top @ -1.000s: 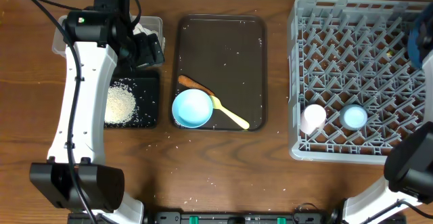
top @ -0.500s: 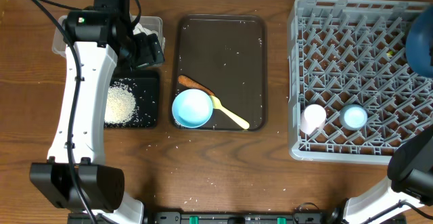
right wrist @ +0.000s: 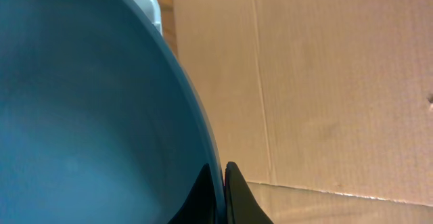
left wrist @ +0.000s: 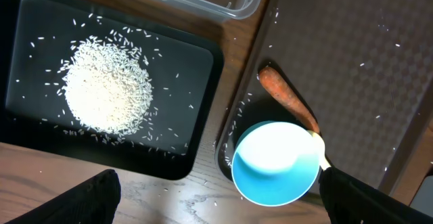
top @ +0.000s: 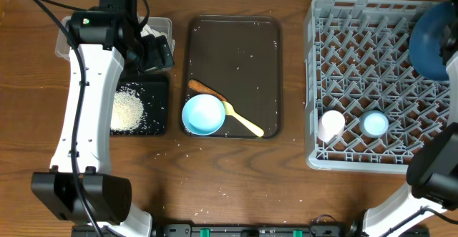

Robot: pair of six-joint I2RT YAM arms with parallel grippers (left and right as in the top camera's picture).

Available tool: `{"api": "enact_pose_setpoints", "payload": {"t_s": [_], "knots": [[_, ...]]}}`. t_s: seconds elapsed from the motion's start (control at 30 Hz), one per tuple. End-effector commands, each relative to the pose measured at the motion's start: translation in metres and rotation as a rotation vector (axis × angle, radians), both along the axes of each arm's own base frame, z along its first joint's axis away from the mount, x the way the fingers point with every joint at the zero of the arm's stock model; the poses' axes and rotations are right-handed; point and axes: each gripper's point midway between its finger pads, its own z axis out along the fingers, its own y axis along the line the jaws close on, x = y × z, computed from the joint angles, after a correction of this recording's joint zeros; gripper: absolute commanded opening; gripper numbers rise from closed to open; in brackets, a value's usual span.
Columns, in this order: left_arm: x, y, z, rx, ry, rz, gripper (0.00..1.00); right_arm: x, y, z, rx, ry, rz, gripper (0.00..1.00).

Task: Sort waste into correct bins and load items into the dishwasher rack
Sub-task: 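Stand the blue plate upright at the rack's right edge and release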

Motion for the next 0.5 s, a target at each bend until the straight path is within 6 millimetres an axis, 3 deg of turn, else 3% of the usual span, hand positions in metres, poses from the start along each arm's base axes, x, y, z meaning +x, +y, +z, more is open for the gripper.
{"api": "enact_pose_setpoints", "payload": {"t_s": [0.0, 0.23, 0.47], "knots": [[0.000, 0.004, 0.001, 0.015, -0.002, 0.007, 0.96, 0.009, 0.010, -0.023, -0.003, 0.053, -0.011, 0.01], [0.000, 0.004, 0.001, 0.015, -0.002, 0.007, 0.96, 0.008, 0.004, 0.007, -0.158, 0.029, -0.094, 0.01], [0.000, 0.004, 0.001, 0.015, -0.002, 0.007, 0.96, 0.027, 0.039, 0.004, -0.175, 0.065, -0.013, 0.01]]}}
